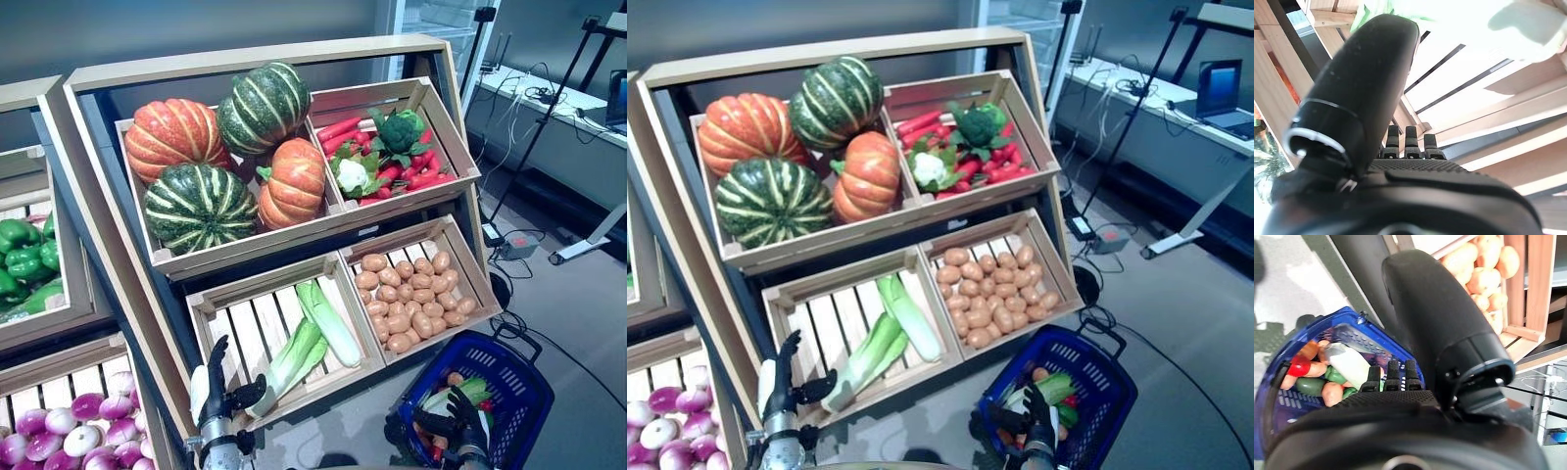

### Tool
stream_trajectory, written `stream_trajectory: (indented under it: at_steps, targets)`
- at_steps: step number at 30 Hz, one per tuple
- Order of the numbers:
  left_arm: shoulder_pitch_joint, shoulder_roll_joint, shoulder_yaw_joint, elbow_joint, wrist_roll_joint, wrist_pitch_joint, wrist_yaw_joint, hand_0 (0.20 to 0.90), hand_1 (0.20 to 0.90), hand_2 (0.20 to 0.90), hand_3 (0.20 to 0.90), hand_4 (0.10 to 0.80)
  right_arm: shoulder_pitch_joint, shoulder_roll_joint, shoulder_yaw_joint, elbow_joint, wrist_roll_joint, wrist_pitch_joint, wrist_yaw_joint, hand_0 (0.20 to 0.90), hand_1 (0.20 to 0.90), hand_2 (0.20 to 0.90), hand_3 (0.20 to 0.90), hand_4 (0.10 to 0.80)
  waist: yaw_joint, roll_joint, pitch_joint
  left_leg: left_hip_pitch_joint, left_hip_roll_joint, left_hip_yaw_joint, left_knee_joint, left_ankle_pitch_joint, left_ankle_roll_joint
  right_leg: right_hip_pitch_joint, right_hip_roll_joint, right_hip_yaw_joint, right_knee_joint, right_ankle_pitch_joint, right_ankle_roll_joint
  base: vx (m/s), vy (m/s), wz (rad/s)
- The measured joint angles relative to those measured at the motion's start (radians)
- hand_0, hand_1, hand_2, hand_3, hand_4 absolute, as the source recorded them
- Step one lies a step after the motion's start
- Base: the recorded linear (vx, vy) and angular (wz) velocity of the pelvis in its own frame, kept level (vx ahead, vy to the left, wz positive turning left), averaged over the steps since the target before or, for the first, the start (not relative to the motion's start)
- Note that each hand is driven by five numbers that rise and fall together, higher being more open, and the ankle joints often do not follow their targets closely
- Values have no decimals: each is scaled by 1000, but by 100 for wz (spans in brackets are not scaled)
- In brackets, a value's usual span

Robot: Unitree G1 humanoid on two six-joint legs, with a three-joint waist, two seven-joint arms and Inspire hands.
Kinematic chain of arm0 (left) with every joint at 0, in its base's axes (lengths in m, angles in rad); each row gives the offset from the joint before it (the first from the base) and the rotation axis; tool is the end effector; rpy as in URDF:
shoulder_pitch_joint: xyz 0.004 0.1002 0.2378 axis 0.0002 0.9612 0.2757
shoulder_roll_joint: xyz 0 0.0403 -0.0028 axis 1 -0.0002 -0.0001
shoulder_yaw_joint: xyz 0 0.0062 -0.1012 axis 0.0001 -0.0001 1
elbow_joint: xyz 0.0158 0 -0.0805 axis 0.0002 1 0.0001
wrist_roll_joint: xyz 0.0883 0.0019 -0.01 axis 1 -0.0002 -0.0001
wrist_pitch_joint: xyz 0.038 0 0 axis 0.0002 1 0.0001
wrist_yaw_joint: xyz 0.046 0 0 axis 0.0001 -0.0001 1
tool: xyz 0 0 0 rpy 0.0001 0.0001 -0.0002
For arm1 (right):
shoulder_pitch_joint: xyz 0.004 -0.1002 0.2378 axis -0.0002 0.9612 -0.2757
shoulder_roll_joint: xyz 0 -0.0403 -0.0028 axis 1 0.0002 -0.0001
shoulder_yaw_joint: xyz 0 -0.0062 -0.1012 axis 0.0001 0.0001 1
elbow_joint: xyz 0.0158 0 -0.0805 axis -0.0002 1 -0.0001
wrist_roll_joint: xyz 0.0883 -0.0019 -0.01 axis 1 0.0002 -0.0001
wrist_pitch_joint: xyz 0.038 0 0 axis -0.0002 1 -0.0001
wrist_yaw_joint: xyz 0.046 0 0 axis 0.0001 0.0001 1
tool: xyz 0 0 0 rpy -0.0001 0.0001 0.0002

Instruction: Put vegetables into the basket

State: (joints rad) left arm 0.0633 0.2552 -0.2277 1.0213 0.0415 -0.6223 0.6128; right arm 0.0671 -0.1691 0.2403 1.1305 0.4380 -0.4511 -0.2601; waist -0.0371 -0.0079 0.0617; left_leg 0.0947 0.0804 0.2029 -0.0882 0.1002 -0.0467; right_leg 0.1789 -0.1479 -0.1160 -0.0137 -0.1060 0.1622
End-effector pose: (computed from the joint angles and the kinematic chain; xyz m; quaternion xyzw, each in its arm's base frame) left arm 0.0960 0.2027 -0.0784 0.2203 0.1823 0.1950 0.9382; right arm 0.0753 -0.1915 -0.0966 -0.0135 0.3675 -0.2008 0.9080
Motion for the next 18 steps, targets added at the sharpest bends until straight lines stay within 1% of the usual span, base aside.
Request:
stream_trajectory:
  at_steps: [2, 3, 5, 7, 8, 9, 10, 11, 12, 13, 15, 16, 17, 18]
  targets:
    - [-31, 1, -2, 2, -16, 7, -19, 900, 900, 900, 900, 800, -22, -16, 1, -1, 0, 9, 5, 900, 900, 900, 900, 800, 3, 10, 30, -17, 6, 1, 27, -4, -1, -43, -1, -1, 59, -11, 0, -184, 35, -29]
    - [-70, 7, -2, 5, -23, 8, -26, 900, 900, 900, 900, 800, -57, -28, 1, -1, 1, 11, 8, 900, 900, 900, 900, 800, 2, 14, 67, -43, 9, -7, 65, -16, -1, -88, -6, 1, 124, -31, -2, -180, 31, -30]
    - [-130, 17, -3, 15, -39, 11, -38, 900, 900, 900, 900, 800, -100, -47, 1, -3, 1, 13, 9, 900, 900, 900, 900, 800, -3, 15, 118, -83, 11, -5, 123, -32, 4, -143, -18, 1, 203, -57, -9, -157, 35, -16]
    - [-179, 29, -3, 15, -53, 17, -45, 900, 900, 900, 900, 800, -115, -65, 0, -24, 2, 16, 10, 900, 900, 900, 900, 800, -2, 8, 149, -138, 16, 0, 207, -66, 3, -222, -37, 2, 326, -103, -25, -160, 33, -11]
    - [-190, 35, -3, 15, -55, 17, -46, 900, 900, 900, 900, 800, -117, -69, 0, -33, 2, 16, 11, 900, 900, 900, 900, 800, -1, 5, 159, -153, 18, 2, 238, -79, 3, -243, -45, 1, 360, -117, -30, -146, 21, -10]
    - [-209, 46, -1, 16, -58, 21, -51, 900, 900, 900, 900, 800, -123, -76, 0, -42, 2, 16, 13, 900, 900, 900, 900, 800, -2, 2, 176, -203, 24, 2, 313, -112, 6, -292, -54, 4, 440, -145, -34, -123, 20, -6]
    - [-214, 47, -2, 16, -58, 23, -53, 900, 900, 900, 900, 800, -122, -79, 0, -42, 2, 17, 13, 900, 900, 900, 900, 800, -3, 4, 181, -219, 27, -1, 338, -120, 5, -307, -54, 5, 462, -151, -31, -172, 36, -5]
    - [-225, 49, -3, 15, -58, 23, -55, 900, 900, 900, 900, 800, -124, -90, 1, -47, 2, 17, 14, 900, 900, 900, 900, 800, -1, 9, 187, -270, 35, -4, 413, -148, 4, -354, -61, 6, 532, -178, -48, -119, 37, -1]
    - [-237, 52, -2, 15, -61, 24, -58, 900, 900, 900, 900, 800, -132, -102, 1, -57, 3, 18, 14, 900, 900, 900, 900, 800, -3, 12, 203, -319, 40, -6, 481, -173, 2, -403, -64, 16, 598, -202, -43, -116, 42, -5]
    - [-242, 53, -2, 14, -66, 24, -60, 900, 900, 900, 900, 800, -139, -108, 1, -59, 3, 18, 14, 900, 900, 900, 900, 800, -3, 13, 213, -337, 43, -6, 506, -180, 1, -422, -65, 23, 625, -210, -44, -63, 25, -7]
    - [-263, 58, -1, 14, -89, 27, -69, 900, 900, 900, 900, 800, -155, -130, 0, -77, 7, 20, 15, 900, 900, 900, 900, 800, -8, 17, 249, -419, 59, -13, 629, -217, -4, -501, -68, 35, 741, -249, -52, -58, 42, -5]
    - [-268, 61, -2, 14, -96, 28, -72, 900, 900, 900, 900, 800, -160, -136, 0, -77, 7, 21, 16, 900, 900, 900, 900, 800, -9, 14, 259, -449, 65, -19, 679, -232, -7, -532, -66, 46, 784, -263, -59, -29, 70, -3]
    - [-268, 63, -2, 14, -96, 28, -74, 900, 900, 900, 900, 800, -163, -137, 0, -78, 9, 21, 17, 900, 900, 900, 900, 800, -9, 13, 262, -461, 69, -29, 693, -240, -9, -544, -64, 48, 804, -270, -61, -52, 54, -5]
    - [-269, 71, -3, 13, -96, 29, -78, 900, 900, 900, 900, 800, -166, -138, 0, -78, 11, 21, 18, 900, 900, 900, 900, 800, -17, 8, 267, -493, 73, -32, 748, -259, -10, -571, -65, 51, 844, -286, -64, -64, 57, -3]
